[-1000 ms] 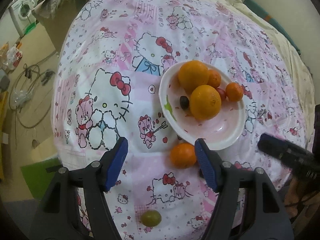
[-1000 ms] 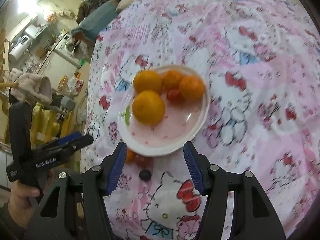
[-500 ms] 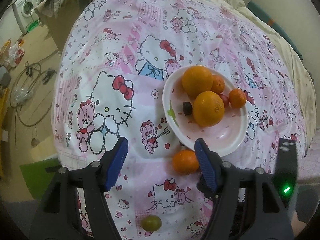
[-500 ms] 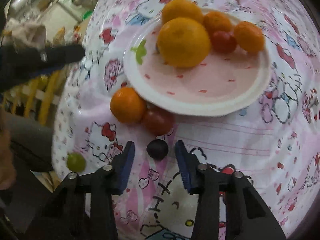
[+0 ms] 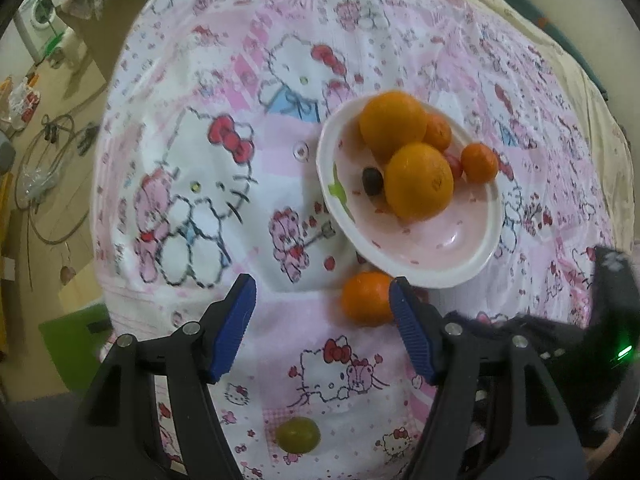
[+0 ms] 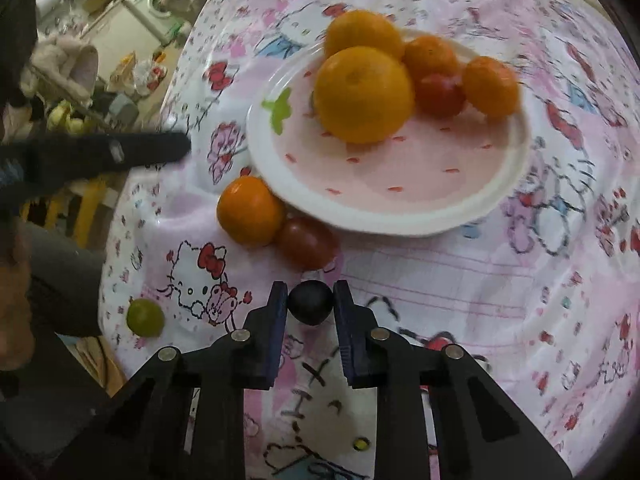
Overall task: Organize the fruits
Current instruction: 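Grasp a small tangerine with the left gripper while the right lifts the grape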
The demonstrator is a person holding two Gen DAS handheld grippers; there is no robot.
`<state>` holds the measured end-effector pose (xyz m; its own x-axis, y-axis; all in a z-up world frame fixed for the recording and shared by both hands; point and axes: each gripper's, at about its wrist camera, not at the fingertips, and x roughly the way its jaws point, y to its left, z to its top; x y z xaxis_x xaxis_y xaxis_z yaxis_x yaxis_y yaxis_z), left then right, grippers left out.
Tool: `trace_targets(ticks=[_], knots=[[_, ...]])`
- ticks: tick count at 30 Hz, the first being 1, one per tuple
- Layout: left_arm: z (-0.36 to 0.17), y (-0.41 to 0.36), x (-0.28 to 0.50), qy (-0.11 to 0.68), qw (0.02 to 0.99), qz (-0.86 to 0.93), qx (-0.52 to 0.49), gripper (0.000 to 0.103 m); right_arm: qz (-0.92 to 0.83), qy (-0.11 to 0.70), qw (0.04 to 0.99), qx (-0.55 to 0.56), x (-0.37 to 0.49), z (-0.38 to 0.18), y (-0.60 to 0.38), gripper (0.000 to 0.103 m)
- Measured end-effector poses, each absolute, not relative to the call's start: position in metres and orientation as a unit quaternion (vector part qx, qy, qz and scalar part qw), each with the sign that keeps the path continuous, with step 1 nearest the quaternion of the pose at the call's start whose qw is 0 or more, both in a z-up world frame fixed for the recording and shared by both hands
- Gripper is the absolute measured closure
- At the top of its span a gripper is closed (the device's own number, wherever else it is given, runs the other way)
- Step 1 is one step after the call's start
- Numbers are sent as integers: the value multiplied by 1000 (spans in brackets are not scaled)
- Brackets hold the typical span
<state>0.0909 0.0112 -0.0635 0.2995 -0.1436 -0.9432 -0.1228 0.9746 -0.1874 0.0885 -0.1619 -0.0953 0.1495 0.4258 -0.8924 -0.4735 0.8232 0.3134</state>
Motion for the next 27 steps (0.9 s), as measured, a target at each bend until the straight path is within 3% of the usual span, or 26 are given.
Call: trace_targets(ticks=[8, 11, 15, 27], knots=[[-92, -16, 96, 631, 766, -34, -116, 39, 276, 562, 778, 52, 98, -72, -213, 78], [-99, -22, 98, 639, 759, -40, -116, 58, 271, 559, 781, 65, 102, -72, -221, 78], [-106, -22, 100, 649, 748, -46, -134, 68, 272, 556, 782, 70, 107, -68, -225, 78], [-83, -7, 89, 629, 770, -13, -105, 70, 284, 537, 790, 85, 108, -50, -228, 78]])
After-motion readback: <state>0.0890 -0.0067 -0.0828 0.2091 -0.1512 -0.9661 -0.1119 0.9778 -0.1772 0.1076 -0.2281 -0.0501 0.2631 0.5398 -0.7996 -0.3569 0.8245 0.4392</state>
